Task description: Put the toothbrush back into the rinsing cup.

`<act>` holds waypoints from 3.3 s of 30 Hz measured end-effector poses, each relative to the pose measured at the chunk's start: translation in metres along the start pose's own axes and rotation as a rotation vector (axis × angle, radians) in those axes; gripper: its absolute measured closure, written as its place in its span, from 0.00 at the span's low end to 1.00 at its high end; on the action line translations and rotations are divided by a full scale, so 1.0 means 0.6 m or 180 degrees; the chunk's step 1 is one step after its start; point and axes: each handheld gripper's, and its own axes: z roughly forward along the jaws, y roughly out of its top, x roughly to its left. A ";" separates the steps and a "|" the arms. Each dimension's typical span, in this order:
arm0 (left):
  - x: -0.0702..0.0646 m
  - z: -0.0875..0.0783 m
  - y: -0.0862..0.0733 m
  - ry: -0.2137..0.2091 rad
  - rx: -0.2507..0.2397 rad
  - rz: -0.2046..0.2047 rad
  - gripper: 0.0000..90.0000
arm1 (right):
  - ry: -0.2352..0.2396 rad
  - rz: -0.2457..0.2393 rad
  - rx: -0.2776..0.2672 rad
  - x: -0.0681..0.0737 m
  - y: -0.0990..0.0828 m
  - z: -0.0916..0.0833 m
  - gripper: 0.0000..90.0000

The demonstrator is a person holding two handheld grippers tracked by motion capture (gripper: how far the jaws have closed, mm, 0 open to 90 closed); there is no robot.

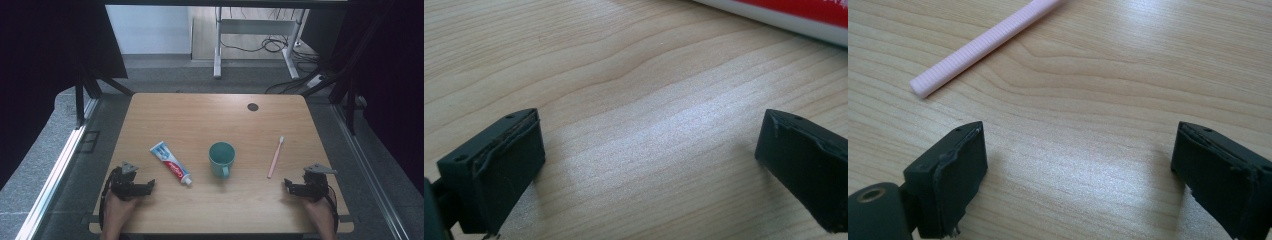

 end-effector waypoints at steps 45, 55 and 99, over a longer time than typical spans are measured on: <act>-0.003 0.001 0.001 0.0049 -0.0004 -0.0066 0.00 | 0.0123 0.0050 -0.0008 -0.014 0.008 -0.021 0.09; -0.003 0.001 0.002 0.0052 -0.0004 -0.0069 0.00 | 0.0248 0.0095 -0.0018 -0.011 0.017 -0.032 0.18; -0.005 0.002 0.002 0.0072 -0.0009 -0.0087 0.00 | 0.0750 -0.0304 0.0439 0.012 0.081 -0.026 0.99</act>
